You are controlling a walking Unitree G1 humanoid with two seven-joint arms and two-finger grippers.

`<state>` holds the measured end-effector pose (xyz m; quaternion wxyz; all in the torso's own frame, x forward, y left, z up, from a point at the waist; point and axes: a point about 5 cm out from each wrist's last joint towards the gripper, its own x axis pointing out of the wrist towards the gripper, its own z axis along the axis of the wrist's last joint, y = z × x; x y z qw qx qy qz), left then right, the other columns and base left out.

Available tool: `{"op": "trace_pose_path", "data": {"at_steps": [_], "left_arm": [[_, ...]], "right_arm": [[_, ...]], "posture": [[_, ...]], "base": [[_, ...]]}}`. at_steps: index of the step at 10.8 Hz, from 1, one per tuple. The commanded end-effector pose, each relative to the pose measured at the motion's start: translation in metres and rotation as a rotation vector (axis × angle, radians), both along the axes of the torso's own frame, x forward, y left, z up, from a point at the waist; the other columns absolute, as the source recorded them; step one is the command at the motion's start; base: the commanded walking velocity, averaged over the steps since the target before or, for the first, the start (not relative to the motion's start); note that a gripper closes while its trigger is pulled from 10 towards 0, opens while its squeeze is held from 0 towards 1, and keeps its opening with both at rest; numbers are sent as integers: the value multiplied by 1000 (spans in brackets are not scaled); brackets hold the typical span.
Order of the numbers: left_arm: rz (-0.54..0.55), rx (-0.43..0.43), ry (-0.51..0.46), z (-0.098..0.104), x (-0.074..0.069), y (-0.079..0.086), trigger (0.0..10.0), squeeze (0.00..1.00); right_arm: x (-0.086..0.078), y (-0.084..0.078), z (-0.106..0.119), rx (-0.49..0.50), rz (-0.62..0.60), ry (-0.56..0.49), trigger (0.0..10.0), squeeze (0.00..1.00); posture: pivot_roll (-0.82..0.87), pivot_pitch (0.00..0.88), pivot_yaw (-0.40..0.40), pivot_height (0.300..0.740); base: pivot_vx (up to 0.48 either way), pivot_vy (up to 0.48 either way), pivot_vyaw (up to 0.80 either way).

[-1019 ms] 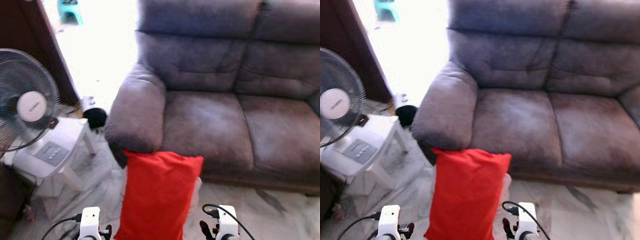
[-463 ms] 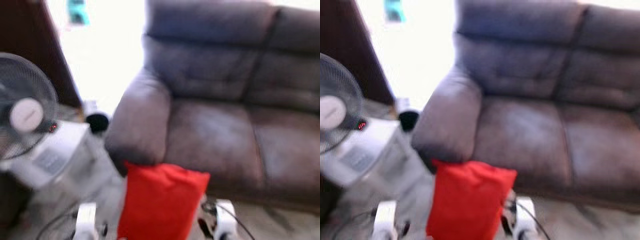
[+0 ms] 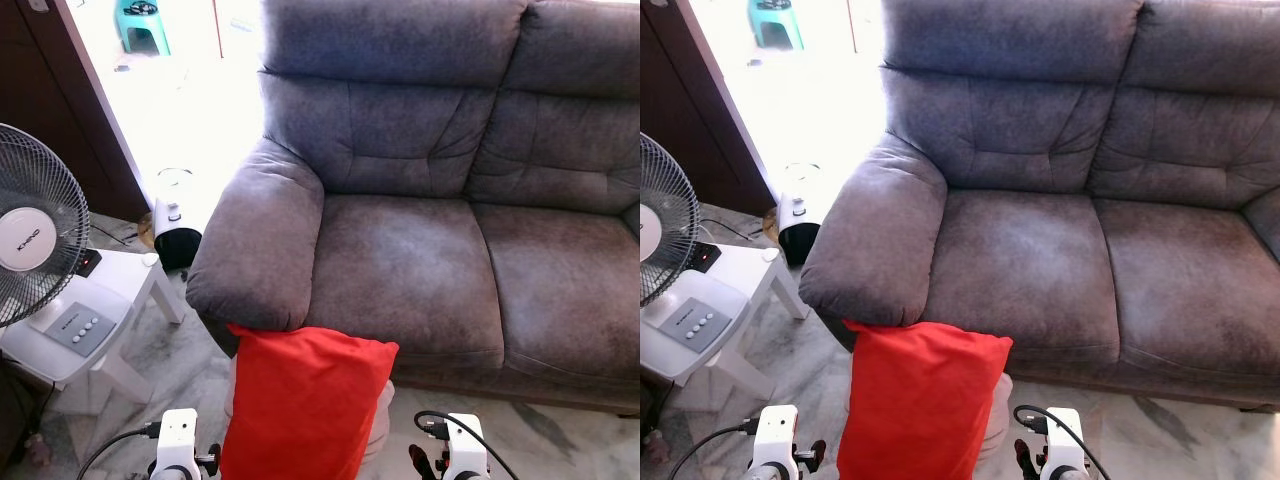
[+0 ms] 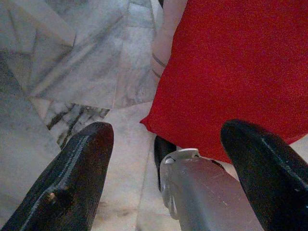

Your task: Move the pillow to the sofa from floor

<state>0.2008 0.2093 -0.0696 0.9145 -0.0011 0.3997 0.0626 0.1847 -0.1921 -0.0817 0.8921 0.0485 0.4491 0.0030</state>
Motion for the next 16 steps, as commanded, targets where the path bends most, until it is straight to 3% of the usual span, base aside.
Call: {"op": "trace_pose_path", "data": {"at_steps": [1, 2, 3, 4, 6, 10, 11, 14, 16], "left_arm": [[13, -16, 15, -3, -3, -3, 10000, 0], [19, -19, 0, 1, 4, -2, 10000, 0], [35, -27, -25, 7, 14, 0, 10000, 0], [55, -45, -47, 11, 21, 2, 10000, 0], [56, -59, -88, 19, 32, 2, 10000, 0], [68, -88, -219, 35, 53, -3, 10000, 0], [70, -86, -227, 36, 54, -4, 10000, 0], [73, -73, -241, 36, 53, -9, 10000, 0], [67, -31, -323, 45, 59, -4, 10000, 0]], "right_arm": [[-3, 3, -2, 10, -9, 14, 10000, 0], [1, 5, -1, 20, -28, 5, 10000, 0], [10, 16, 3, 49, -42, -25, 10000, 808], [23, 15, 10, 72, -76, -73, 10000, 1000], [51, 15, 27, 92, -91, -151, 10000, 1000], [77, 11, 48, 82, -96, -266, 10000, 1000], [79, 10, 49, 74, -89, -282, 10000, 0], [69, 15, 42, 41, -39, -258, 10000, 0], [78, 14, 51, 3, -31, -337, 10000, 0]], "posture": [[60, 113, -41, 704], [61, 114, -42, 704], [64, 117, -40, 704], [65, 120, -39, 704], [67, 120, -39, 704], [67, 112, -36, 704], [65, 108, -36, 704], [68, 114, -48, 704], [67, 125, -51, 704]], "base": [[0, 0, 0], [0, 0, 0], [0, 0, 0], [0, 0, 0], [0, 0, 0], [0, 0, 0], [0, 0, 0], [0, 0, 0], [0, 0, 0]]}}
